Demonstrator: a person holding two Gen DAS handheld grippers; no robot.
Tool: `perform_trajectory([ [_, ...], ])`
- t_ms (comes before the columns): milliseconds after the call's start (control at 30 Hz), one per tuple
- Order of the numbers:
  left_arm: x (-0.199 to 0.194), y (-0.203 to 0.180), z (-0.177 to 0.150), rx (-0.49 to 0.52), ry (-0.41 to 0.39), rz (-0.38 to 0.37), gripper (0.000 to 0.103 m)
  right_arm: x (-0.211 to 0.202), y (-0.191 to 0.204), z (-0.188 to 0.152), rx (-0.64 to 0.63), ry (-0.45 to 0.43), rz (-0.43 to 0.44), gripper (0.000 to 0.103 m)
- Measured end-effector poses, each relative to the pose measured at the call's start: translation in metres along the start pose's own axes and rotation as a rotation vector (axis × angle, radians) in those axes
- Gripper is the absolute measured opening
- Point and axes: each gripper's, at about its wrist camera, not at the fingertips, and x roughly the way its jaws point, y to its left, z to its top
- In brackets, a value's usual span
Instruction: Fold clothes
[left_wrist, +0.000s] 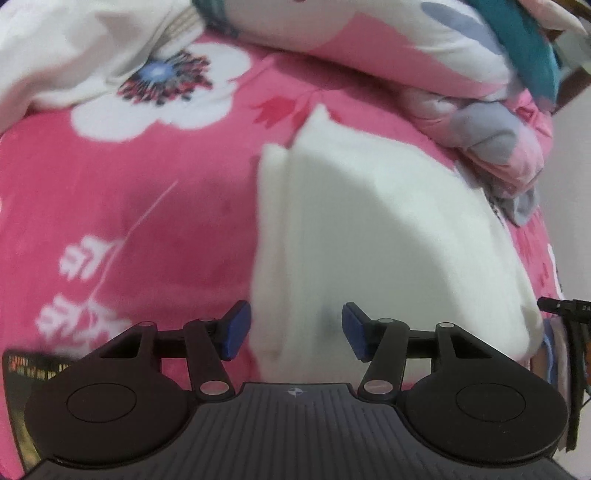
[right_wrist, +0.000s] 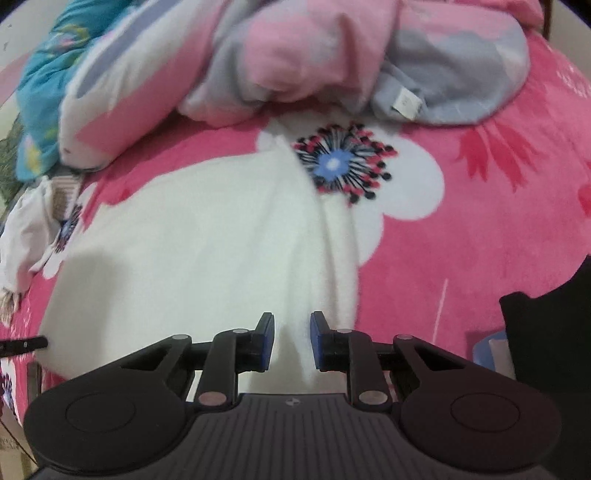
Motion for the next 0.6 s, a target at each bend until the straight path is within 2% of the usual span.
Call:
perform_trajectory([
  [67,0.004,0.001,0.006,0.006,-0.017,-0.011,0.049,0.001,0.000,0.000,0.010,0.004,0.015,0.022],
  [233,0.017,-0.005,0.014,0.056,0.012,-0.070,0.040,0.017,0.001,0.005,0.007,0.035,0.036,0.022],
  [333,0.024,-0.007,0.009,0.095,0.031,-0.045,0.032,0.028,0.001,0.005,0.007,0.062,0.040,0.022],
  [400,0.019,-0.007,0.009,0.092,0.015,-0.041,0.014,0.030,0.000,0.001,0.006,0.071,0.036,0.022],
  [433,0.016,-0.006,0.009,0.087,0.008,-0.042,0.012,0.029,-0.001,0.000,0.010,0.065,0.040,0.019],
  [467,0.014,-0.006,0.008,0.080,-0.001,-0.049,0.010,0.027,-0.002,-0.002,0.014,0.059,0.044,0.010],
  [533,0.011,-0.006,0.007,0.073,-0.001,-0.059,0.009,0.024,-0.005,-0.004,0.021,0.046,0.051,0.000],
  [600,0.008,-0.003,0.006,0.060,0.007,-0.075,0.008,0.021,-0.009,-0.005,0.029,0.042,0.061,0.000],
])
